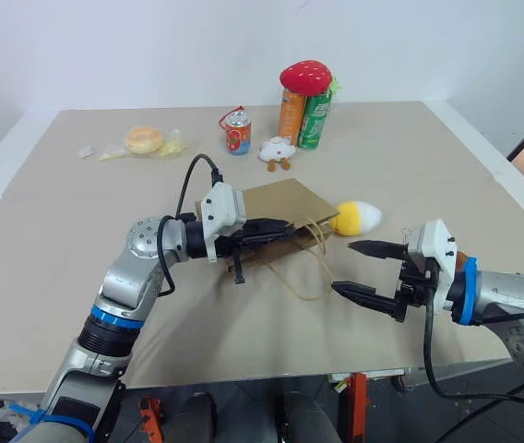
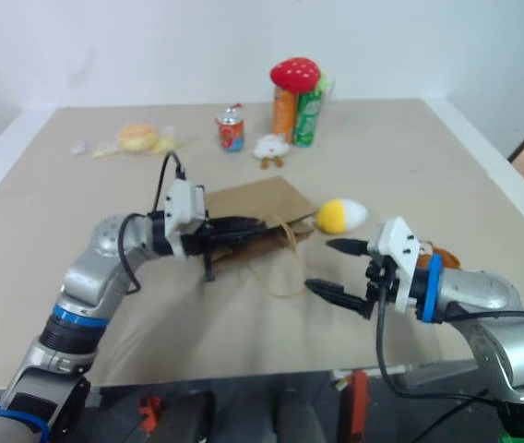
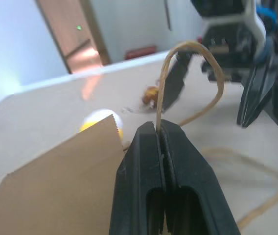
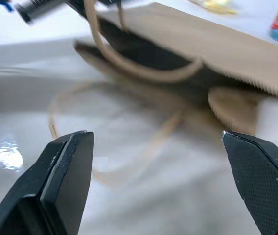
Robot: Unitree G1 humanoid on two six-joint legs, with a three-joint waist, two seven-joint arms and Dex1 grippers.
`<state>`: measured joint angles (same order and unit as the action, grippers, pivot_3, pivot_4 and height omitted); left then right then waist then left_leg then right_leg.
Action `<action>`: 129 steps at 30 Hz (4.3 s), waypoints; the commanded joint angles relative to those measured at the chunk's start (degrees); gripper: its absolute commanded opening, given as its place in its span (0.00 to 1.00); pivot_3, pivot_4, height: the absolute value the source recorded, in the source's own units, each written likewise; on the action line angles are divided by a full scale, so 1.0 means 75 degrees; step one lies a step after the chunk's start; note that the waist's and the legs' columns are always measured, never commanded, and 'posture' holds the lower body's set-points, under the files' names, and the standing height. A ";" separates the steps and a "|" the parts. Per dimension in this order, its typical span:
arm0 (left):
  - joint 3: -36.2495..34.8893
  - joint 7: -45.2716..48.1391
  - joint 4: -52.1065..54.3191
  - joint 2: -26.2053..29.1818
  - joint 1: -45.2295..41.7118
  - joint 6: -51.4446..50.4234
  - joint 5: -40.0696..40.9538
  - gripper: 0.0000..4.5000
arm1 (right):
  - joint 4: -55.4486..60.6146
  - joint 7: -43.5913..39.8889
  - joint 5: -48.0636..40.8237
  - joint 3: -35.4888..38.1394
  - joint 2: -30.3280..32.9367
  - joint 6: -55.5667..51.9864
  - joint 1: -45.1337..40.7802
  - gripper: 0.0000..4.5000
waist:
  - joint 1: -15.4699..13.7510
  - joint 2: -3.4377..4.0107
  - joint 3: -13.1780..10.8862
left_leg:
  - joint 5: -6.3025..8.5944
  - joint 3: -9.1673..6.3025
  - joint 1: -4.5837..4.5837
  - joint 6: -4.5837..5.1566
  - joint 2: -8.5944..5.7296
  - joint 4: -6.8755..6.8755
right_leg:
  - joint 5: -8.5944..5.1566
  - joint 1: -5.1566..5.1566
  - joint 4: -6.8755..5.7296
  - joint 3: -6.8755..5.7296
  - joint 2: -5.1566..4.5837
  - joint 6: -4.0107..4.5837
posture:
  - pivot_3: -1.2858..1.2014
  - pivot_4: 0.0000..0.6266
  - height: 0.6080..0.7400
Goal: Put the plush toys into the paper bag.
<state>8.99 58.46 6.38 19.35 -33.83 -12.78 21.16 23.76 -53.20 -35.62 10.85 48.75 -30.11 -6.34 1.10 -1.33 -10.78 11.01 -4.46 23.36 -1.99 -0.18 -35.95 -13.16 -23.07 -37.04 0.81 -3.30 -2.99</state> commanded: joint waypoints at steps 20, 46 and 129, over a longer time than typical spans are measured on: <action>-0.0359 -0.2546 0.1130 -0.0916 0.0526 -0.0250 0.0158 0.00 | -0.0719 0.2530 0.1422 -0.2143 -0.2761 -0.0542 -0.2216 0.00 | 0.0020 0.0001 0.0001 | -0.0003 0.0003 -0.0004 0.0000 0.0002 -0.0003 | 0.0017 -0.0002 -0.0002 0.0017 0.0012 0.0012 | 0.52 0.24 1.00; -0.0125 -0.2962 0.2087 -0.0589 -0.0329 0.1011 -0.0749 0.00 | -0.2708 0.3211 0.3593 -0.3264 -0.3915 0.0035 -0.2217 0.00 | 0.0034 0.0001 0.0004 | -0.0009 0.0006 -0.0013 0.0000 0.0009 -0.0002 | 0.0029 -0.0003 -0.0003 0.0027 0.0025 0.0014 | 0.52 0.24 1.00; -0.0541 -0.3690 0.1690 -0.0490 0.0586 0.0029 -0.0603 0.00 | -0.2223 -0.0644 0.0661 -0.0272 -0.0393 -0.0633 -0.3672 0.00 | 0.0014 0.0048 -0.0029 | -0.0008 0.0036 0.0006 0.0017 -0.0008 0.0024 | 0.0019 -0.0025 0.0002 0.0062 0.0012 -0.0009 | 0.52 0.24 1.00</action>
<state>5.80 31.22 17.25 15.54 -29.27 -13.59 16.73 -0.24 -54.63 -24.03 6.59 44.60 -29.74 -33.97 1.21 -0.97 -11.00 10.96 -4.20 23.40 -1.84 -0.23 -35.76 -13.02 -23.25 -37.02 1.26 -3.20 -3.06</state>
